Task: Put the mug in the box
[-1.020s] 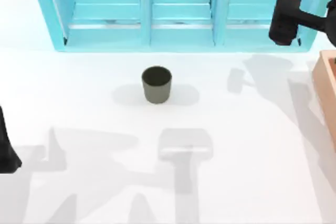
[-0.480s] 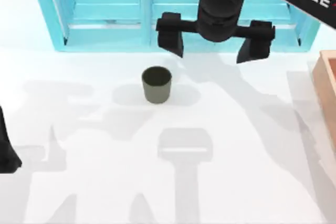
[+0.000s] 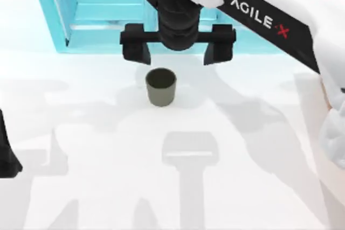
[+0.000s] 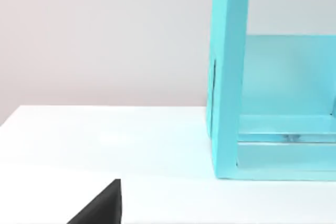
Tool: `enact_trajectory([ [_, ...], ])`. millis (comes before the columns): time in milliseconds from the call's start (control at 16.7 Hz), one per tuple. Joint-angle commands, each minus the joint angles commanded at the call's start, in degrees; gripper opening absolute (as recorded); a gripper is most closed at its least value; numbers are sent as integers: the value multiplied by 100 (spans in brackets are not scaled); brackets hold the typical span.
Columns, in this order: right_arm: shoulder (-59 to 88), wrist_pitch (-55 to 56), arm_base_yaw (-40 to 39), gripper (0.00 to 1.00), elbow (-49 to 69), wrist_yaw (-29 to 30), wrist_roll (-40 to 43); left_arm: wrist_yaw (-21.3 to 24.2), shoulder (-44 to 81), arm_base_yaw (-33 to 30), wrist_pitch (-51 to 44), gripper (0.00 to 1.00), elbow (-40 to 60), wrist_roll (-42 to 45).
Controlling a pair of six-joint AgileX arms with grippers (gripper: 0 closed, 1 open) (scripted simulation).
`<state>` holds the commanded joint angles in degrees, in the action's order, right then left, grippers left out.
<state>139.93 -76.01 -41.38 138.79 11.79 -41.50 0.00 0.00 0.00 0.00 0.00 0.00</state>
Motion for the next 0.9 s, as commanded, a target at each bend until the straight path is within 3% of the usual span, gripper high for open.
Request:
enact_trajectory([
  [420,22,102,33,100,-94,-8,22,0,0,0,0,100,0,0],
  [900,565,1678,209,100,-1061,-39,204,0,0,0,0,100,0,0],
])
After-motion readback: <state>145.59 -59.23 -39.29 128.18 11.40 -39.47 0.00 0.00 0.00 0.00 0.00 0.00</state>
